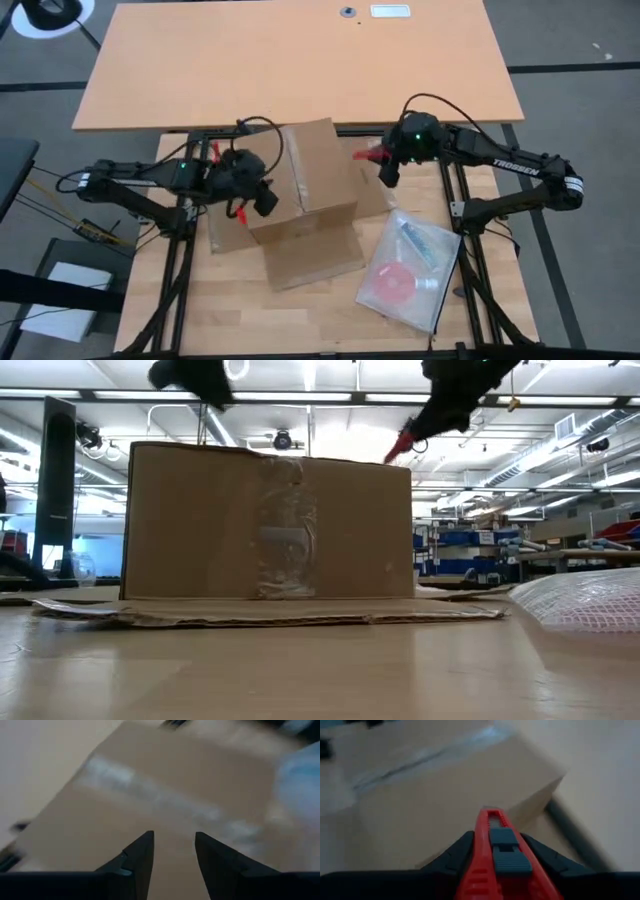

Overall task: Unpack boxes
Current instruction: Break down cardboard box until it is fully flat

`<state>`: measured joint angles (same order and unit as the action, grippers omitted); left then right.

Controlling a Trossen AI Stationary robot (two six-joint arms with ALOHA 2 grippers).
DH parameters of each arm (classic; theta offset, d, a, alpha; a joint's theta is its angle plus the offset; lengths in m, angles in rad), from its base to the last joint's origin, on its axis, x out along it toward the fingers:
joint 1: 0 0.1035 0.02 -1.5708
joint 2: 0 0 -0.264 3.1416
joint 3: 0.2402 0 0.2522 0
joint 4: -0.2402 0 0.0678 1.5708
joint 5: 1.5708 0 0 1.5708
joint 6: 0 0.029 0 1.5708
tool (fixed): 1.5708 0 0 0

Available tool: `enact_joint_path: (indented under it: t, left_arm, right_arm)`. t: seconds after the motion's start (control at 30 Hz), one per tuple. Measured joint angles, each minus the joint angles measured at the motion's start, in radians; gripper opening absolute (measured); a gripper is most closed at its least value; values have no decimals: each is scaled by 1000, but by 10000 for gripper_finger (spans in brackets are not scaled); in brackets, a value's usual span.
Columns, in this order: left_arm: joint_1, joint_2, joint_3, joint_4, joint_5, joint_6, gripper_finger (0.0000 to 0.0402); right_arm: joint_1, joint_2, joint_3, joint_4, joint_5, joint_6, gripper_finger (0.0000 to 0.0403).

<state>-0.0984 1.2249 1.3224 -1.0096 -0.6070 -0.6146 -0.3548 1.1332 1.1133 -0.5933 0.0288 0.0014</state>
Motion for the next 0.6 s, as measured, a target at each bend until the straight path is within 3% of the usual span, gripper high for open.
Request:
enact_joint_path:
  t: [0.17,0.23,0.4,0.6]
  left_arm:
    - [0,5,0,-281,168,-122,156]
    - [-24,-6,0,-350,154,-178,156]
    - [-34,-10,-49,-380,37,-296,156]
    - [-40,-7,-222,-202,222,-361,156]
  right_arm:
    - [82,-1,0,-85,-298,101,132]
    - [133,0,0,-89,-368,118,132]
    - [248,50,0,-134,-237,27,132]
    - [263,105,0,-137,-179,-81,132]
